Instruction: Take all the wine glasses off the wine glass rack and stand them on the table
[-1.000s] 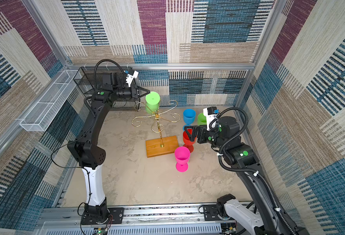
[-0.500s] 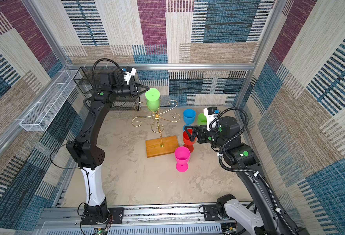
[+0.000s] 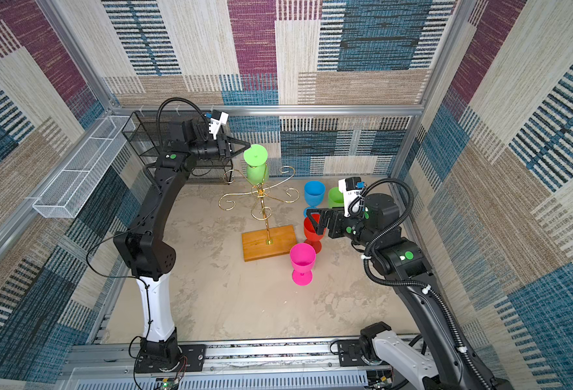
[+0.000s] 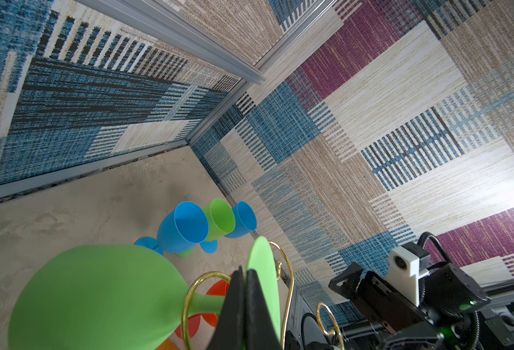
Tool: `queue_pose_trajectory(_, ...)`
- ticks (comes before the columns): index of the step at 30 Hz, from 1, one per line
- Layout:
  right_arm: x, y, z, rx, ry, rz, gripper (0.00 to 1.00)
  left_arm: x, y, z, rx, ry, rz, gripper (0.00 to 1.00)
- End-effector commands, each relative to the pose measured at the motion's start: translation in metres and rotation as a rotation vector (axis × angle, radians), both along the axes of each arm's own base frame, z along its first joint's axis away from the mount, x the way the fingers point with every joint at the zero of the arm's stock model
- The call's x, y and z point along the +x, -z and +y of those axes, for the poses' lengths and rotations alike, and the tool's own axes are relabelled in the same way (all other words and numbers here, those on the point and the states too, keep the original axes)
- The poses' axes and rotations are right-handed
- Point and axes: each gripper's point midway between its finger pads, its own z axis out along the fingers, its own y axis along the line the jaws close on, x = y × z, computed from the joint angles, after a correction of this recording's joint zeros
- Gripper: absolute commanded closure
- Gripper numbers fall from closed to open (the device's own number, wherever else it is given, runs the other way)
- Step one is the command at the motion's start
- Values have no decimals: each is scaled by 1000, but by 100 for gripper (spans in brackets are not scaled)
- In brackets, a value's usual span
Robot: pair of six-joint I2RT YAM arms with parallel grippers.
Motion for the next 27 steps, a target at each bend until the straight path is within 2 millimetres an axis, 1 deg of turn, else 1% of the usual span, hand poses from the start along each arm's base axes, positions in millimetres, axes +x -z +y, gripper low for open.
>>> queue_pose_trajectory(1, 1, -9, 0, 8, -1, -29, 1, 1, -8, -3, -13, 4, -43, 100)
queue_pose_trajectory(6, 0, -10, 0, 6, -1, -29, 1, -1, -5, -8, -14, 24, -36, 100)
queue_pose_trajectory(14, 1, -10, 0, 5, -1, -30, 1, -10, -3, -8, 0, 49, -38, 100)
queue_pose_trajectory(17, 1, -10, 0, 6, 0, -33, 1, -13, 0, -9, 10, 59, -29, 100)
queue_pose_trajectory(27, 0, -10, -1, 8, 3, -32, 1, -22, 0, -2, 27, 63, -26, 100)
